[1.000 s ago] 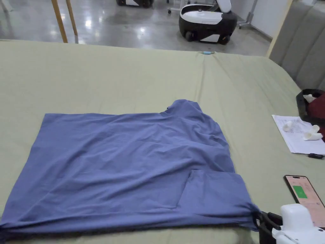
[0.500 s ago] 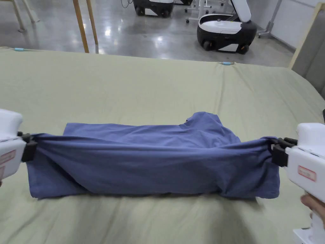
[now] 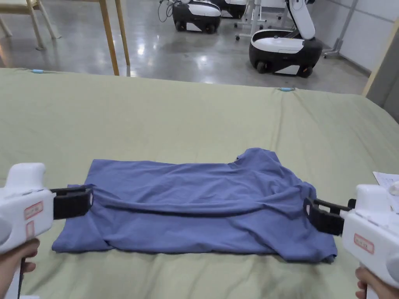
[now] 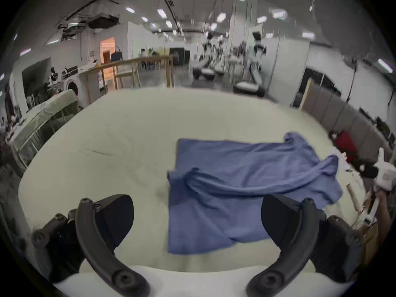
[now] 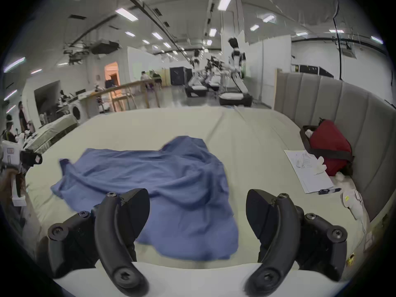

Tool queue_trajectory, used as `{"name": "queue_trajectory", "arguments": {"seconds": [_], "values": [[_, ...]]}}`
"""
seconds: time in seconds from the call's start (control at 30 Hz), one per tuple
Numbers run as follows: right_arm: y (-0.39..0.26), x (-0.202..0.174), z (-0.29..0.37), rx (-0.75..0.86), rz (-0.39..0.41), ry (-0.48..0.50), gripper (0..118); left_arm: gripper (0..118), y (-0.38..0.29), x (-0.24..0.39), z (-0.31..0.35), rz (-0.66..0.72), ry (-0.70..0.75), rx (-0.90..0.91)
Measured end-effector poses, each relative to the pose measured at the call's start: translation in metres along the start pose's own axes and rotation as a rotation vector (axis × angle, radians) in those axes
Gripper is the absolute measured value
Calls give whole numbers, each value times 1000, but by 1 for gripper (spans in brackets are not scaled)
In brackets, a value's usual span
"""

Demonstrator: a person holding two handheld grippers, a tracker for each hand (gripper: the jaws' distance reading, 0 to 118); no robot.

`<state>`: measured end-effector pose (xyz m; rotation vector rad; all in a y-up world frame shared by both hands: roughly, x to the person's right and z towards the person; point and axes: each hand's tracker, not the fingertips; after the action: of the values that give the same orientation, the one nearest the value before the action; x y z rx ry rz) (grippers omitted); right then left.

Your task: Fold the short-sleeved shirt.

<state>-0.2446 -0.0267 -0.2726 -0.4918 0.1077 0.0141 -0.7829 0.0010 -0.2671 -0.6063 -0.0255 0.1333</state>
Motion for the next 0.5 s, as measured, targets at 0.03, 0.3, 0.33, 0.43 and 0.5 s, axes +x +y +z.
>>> {"name": "queue_trajectory", "arguments": {"seconds": [0.03, 0.3, 0.33, 0.43, 0.5], "values": [[-10, -8, 16, 19, 12, 22, 97, 118, -14, 6, 17, -8, -8, 54], [-82, -61, 73, -40, 17, 29, 0, 0, -121, -7, 30, -126, 67, -124], [-82, -61, 75, -39, 8, 52, 0, 0, -130, -16, 23, -121, 115, -214], [-84, -65, 77, -56, -14, 84, 0, 0, -115, 28, 59, -141, 118, -95], [-86, -65, 77, -61, 0, 78, 0, 0, -109, 41, 66, -139, 141, -76]]}}
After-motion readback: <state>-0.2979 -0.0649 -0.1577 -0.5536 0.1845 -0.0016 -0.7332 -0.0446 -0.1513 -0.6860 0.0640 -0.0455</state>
